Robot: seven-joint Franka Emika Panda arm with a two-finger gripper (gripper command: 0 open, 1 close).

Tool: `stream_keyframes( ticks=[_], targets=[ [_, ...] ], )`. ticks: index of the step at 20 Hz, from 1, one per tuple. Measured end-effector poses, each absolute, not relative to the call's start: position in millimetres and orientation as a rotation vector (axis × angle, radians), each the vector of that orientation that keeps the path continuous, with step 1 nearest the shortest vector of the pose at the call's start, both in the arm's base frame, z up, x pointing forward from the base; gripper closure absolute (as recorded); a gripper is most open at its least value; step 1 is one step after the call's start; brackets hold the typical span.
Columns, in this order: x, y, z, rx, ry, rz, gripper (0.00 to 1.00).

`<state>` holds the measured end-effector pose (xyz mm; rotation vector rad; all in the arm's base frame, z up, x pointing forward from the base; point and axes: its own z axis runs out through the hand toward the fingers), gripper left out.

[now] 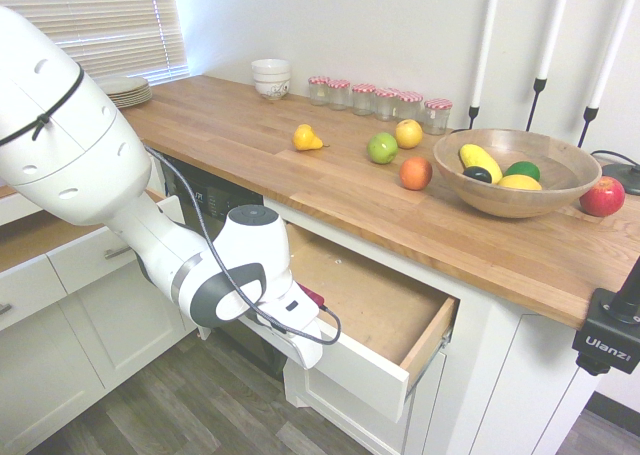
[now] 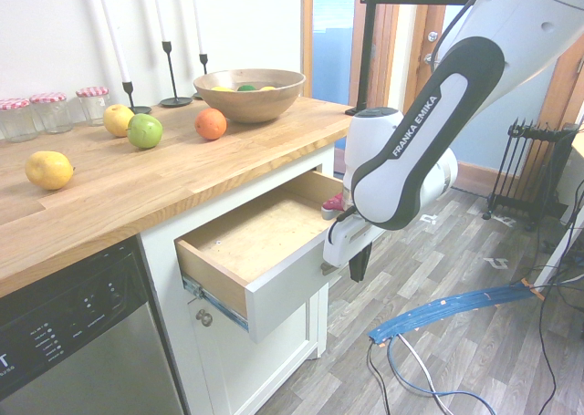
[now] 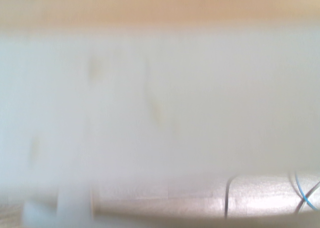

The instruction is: Close the drawer

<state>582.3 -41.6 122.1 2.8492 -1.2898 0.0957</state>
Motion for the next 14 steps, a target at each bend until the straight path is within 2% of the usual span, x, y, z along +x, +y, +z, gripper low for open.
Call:
stream_keyframes(
  ticks=[14],
  targets=[
    [638,-31,131,2.866,-1.256,0.099,1.00]
  ],
)
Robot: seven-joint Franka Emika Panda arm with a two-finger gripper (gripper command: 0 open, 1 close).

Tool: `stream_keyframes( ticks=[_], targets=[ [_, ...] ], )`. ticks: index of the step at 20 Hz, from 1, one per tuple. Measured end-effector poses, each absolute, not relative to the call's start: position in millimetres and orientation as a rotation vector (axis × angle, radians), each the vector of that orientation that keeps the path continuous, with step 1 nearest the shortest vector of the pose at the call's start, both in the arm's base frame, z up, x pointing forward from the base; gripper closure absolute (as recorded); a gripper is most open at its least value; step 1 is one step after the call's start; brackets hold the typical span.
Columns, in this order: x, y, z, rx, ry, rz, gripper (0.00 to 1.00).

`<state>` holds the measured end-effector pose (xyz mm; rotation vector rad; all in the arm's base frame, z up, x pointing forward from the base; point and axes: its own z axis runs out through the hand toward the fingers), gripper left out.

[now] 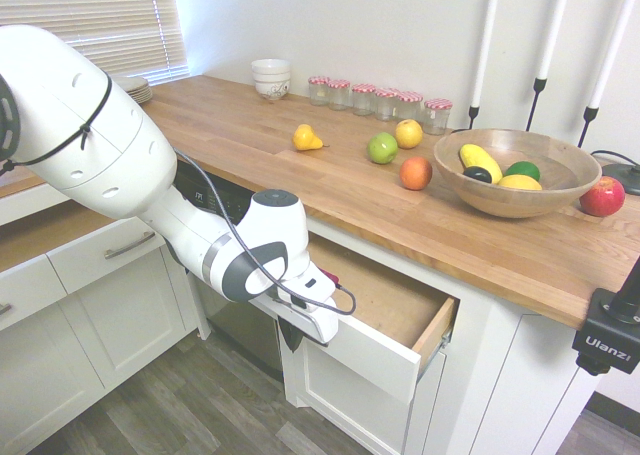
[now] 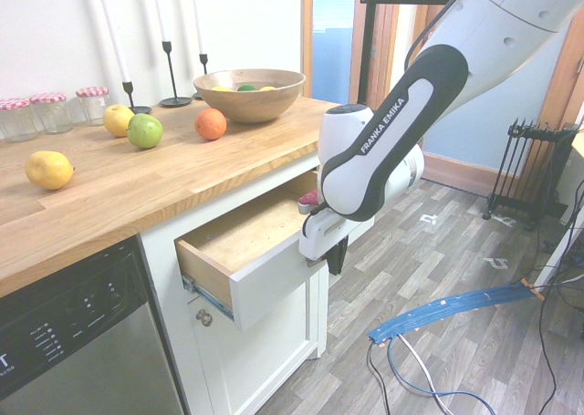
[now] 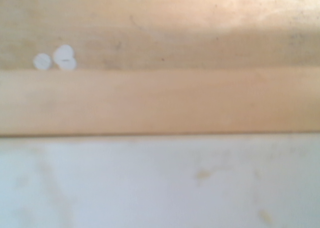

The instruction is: Close the drawer

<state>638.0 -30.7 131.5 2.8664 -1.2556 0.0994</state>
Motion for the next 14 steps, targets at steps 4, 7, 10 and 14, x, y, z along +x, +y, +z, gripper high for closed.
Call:
stream_keyframes(
  ticks=[4,7,10,14],
  targets=[
    [654,-31,139,2.868,-1.252,0.111,1.00],
    [665,-33,143,2.866,-1.253,0.116,1.00],
    [676,-37,145,2.859,-1.255,0.115,1.00],
    [691,-45,148,2.848,-1.265,0.113,1.00]
  ],
)
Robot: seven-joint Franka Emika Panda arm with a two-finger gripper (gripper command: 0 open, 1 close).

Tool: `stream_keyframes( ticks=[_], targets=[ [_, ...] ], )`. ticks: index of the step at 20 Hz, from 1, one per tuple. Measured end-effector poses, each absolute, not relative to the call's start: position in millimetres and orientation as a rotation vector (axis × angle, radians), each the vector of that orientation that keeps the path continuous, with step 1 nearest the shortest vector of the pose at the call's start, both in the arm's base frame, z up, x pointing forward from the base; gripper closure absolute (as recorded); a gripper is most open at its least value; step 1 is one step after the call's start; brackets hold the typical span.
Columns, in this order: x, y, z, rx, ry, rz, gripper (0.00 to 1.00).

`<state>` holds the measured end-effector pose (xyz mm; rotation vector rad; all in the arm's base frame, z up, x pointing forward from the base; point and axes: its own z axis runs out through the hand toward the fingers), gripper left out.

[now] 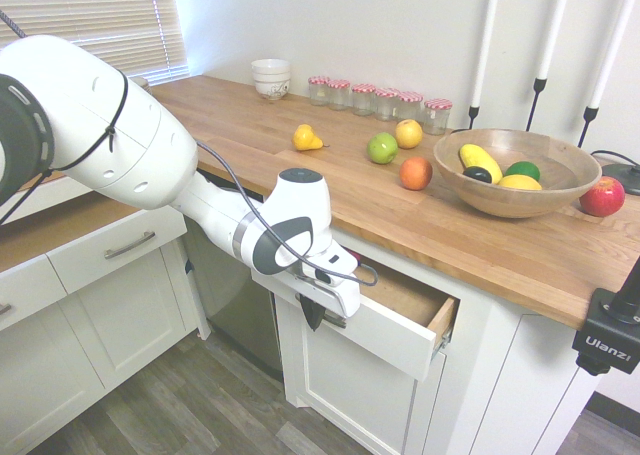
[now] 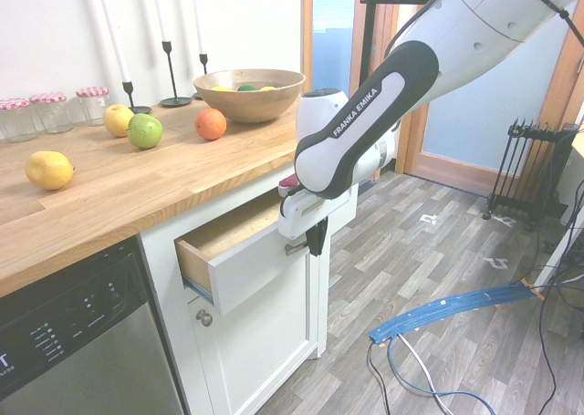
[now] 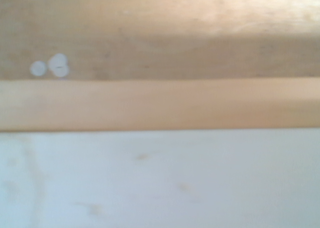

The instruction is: Close the drawer

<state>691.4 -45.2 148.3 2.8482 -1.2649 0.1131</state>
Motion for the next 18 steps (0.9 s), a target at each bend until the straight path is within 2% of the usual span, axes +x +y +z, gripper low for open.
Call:
stream_keyframes(
  ticks=[18],
  targets=[
    [753,-34,147,2.850,-1.247,0.105,1.00]
  ],
)
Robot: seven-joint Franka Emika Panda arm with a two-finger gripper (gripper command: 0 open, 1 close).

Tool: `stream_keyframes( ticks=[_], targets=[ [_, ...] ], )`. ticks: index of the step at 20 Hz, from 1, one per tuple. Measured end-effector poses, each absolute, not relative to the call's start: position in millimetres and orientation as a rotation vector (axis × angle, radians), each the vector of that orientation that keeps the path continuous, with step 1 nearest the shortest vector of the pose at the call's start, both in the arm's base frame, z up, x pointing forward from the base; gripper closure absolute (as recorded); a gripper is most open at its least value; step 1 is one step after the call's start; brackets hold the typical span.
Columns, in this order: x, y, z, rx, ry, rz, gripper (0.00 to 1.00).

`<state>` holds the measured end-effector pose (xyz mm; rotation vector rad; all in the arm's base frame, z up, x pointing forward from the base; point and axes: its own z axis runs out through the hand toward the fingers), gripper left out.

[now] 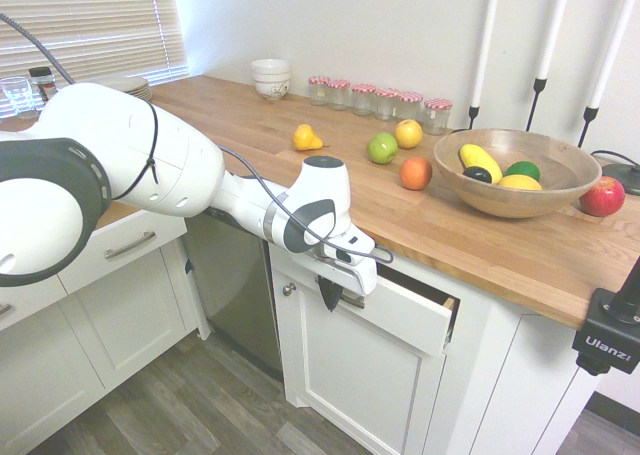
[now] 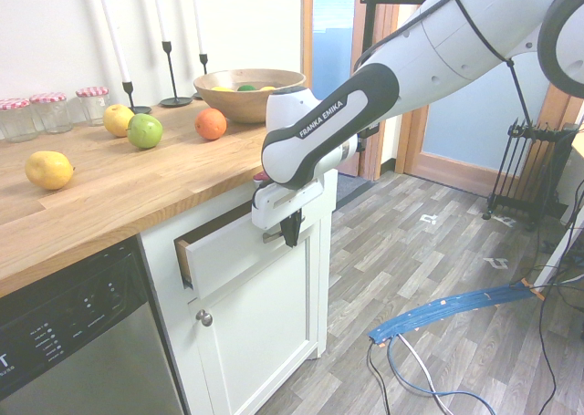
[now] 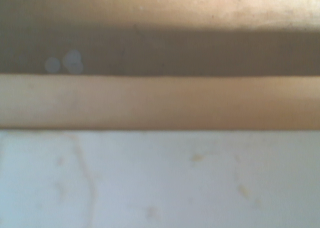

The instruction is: Close the drawer

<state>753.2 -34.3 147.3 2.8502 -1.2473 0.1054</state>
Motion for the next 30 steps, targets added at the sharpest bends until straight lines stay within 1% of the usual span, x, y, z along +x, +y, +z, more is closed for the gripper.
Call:
stream_keyframes(
  ticks=[6,7,15,19,27,30],
  targets=[
    [754,-34,147,2.841,-1.258,0.085,1.00],
    [754,-34,147,2.841,-1.258,0.085,0.00],
    [753,-34,148,2.842,-1.260,0.092,0.00],
    [748,-32,153,2.854,-1.265,0.147,0.00],
    [695,-32,174,2.854,-1.289,0.146,0.00],
    [666,-32,181,2.847,-1.296,0.097,0.00]
  ],
)
